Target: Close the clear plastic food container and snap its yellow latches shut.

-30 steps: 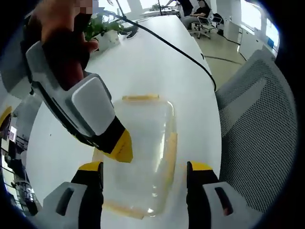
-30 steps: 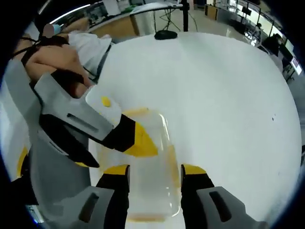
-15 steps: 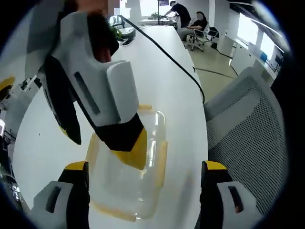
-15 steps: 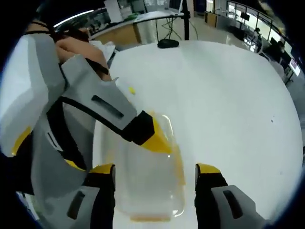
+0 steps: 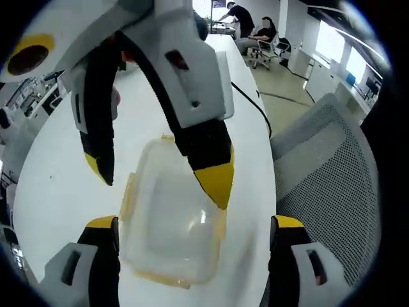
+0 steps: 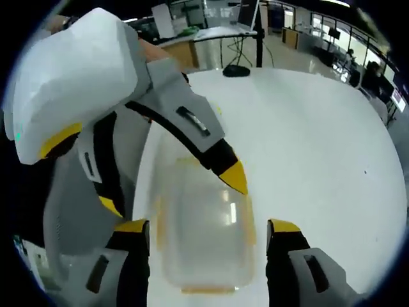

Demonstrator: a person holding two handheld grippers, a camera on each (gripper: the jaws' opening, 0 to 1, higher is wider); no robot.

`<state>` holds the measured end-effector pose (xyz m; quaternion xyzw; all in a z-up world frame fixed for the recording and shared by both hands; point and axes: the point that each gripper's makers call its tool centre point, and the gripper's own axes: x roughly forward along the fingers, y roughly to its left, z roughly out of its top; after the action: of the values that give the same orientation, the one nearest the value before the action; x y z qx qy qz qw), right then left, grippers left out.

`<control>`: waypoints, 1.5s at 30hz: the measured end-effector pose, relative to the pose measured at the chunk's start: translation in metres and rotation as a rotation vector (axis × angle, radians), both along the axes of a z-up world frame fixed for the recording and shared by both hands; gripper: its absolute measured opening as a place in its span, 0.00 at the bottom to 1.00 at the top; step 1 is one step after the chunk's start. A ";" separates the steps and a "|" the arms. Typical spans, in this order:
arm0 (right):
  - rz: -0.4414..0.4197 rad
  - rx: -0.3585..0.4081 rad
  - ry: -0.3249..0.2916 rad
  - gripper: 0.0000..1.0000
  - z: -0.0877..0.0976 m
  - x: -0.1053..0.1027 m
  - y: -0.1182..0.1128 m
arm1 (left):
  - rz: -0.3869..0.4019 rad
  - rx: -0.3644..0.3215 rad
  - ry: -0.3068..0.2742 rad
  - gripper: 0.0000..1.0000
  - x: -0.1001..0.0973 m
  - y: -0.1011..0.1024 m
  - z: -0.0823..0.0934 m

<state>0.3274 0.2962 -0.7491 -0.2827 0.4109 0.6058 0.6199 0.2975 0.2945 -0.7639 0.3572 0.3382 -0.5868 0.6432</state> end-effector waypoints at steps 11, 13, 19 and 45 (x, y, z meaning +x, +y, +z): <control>0.045 -0.011 -0.010 0.83 -0.004 -0.010 -0.014 | -0.038 0.036 0.033 0.99 0.004 0.012 -0.004; 0.048 -0.020 -0.001 0.83 -0.005 -0.012 -0.017 | -0.033 0.034 0.041 0.99 0.006 0.014 -0.003; 0.061 -0.030 -0.025 0.88 -0.006 -0.013 -0.022 | -0.043 0.045 0.045 0.99 0.012 0.021 -0.006; 0.099 -0.119 -0.080 0.81 -0.026 -0.019 -0.030 | -0.061 0.099 0.065 0.99 0.013 0.032 -0.022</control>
<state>0.3080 0.2662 -0.7756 -0.3630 0.4066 0.5983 0.5873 0.3104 0.3262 -0.7858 0.3794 0.3765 -0.6001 0.5951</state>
